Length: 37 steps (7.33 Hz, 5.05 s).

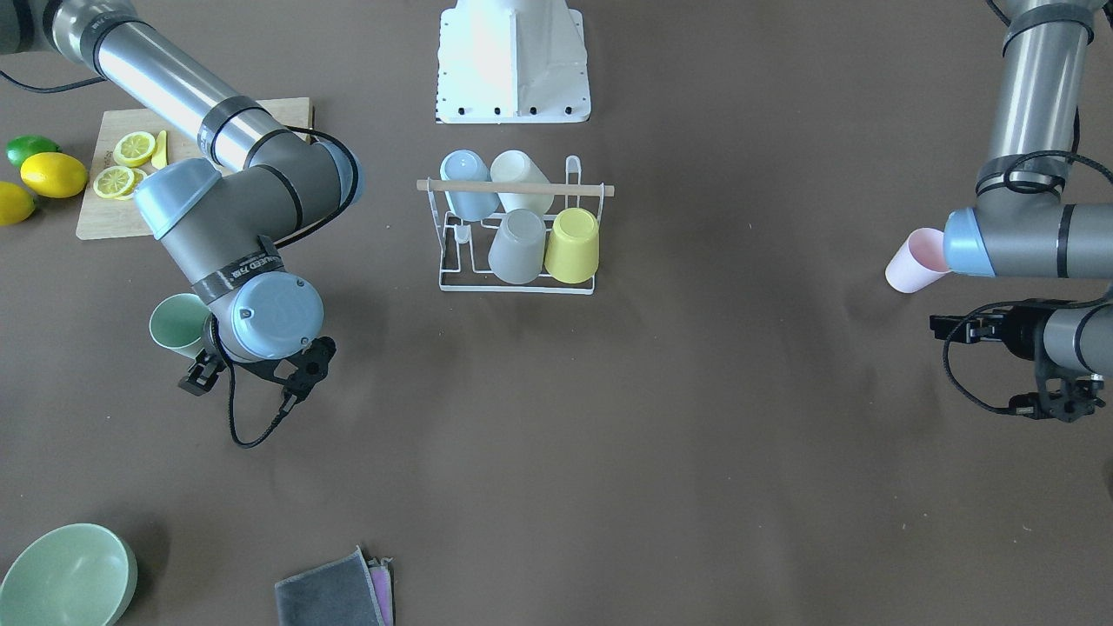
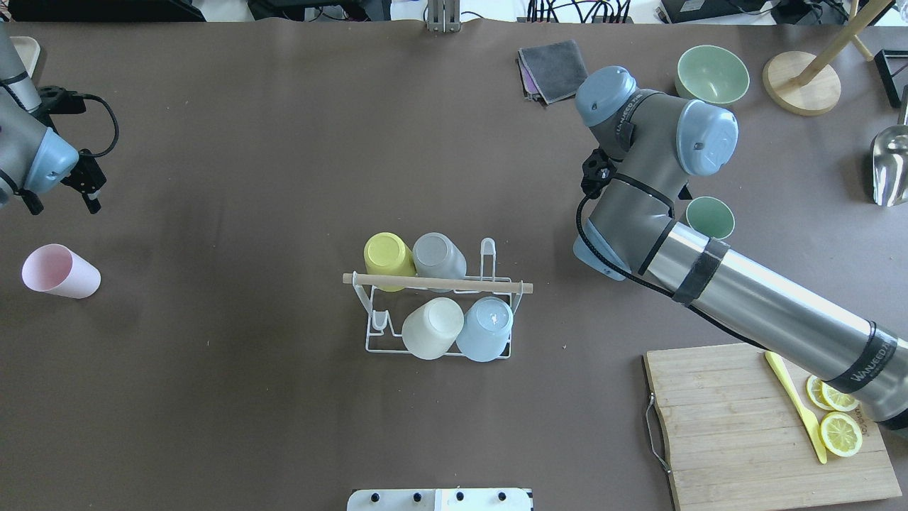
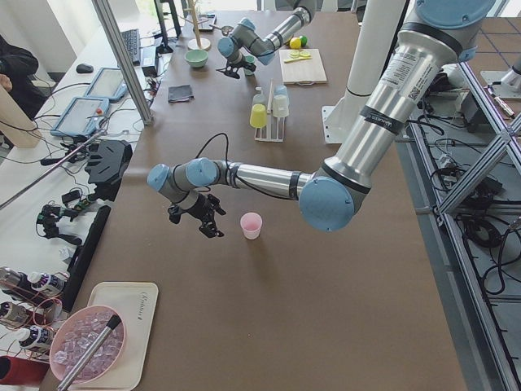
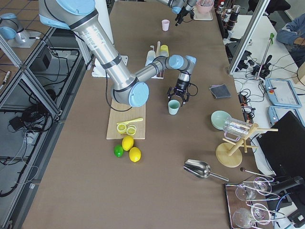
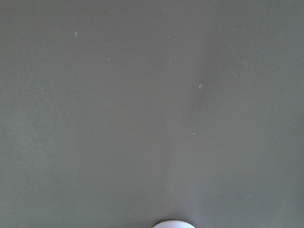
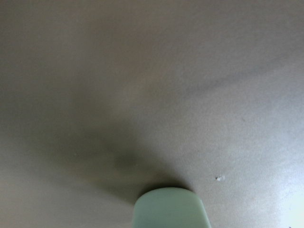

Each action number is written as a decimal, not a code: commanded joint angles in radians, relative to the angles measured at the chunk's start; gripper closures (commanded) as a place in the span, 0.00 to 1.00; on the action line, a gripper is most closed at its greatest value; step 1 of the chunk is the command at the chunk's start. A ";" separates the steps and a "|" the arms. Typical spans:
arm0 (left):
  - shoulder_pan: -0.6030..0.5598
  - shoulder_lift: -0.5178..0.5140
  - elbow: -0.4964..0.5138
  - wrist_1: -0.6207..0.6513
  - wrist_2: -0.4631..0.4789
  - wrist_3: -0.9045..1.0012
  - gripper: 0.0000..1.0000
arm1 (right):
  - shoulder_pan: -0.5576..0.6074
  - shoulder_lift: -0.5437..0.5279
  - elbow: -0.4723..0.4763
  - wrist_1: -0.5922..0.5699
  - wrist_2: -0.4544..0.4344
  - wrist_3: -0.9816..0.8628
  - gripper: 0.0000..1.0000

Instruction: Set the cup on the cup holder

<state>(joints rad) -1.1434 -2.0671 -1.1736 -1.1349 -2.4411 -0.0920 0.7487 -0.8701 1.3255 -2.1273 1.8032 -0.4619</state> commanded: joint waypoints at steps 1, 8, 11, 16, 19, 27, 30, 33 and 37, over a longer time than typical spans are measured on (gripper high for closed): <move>0.027 -0.022 0.003 0.061 -0.007 0.026 0.02 | -0.012 -0.015 0.001 -0.002 -0.016 -0.006 0.00; 0.085 -0.031 0.028 0.218 0.019 0.298 0.02 | -0.022 -0.067 0.023 0.003 -0.024 -0.004 0.00; 0.093 -0.033 0.035 0.218 0.083 0.339 0.02 | -0.026 -0.105 0.066 0.004 -0.024 -0.004 0.00; 0.119 -0.031 0.046 0.218 0.086 0.339 0.03 | -0.019 -0.110 0.069 0.003 -0.024 -0.004 0.23; 0.139 -0.031 0.048 0.219 0.088 0.341 0.03 | -0.002 -0.113 0.096 -0.039 -0.028 -0.008 0.84; 0.166 -0.030 0.063 0.250 0.089 0.371 0.03 | 0.138 -0.250 0.433 -0.048 0.013 0.006 1.00; 0.169 -0.031 0.063 0.250 0.123 0.382 0.03 | 0.133 -0.271 0.480 -0.057 0.039 0.003 1.00; 0.172 -0.031 0.061 0.257 0.125 0.383 0.42 | 0.098 -0.260 0.488 -0.132 0.035 -0.017 1.00; 0.171 -0.031 0.020 0.346 0.126 0.418 0.97 | 0.150 -0.280 0.520 -0.075 -0.033 -0.111 1.00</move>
<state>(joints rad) -0.9718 -2.0985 -1.1310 -0.8341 -2.3153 0.2988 0.8656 -1.1193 1.8426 -2.2605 1.7831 -0.5276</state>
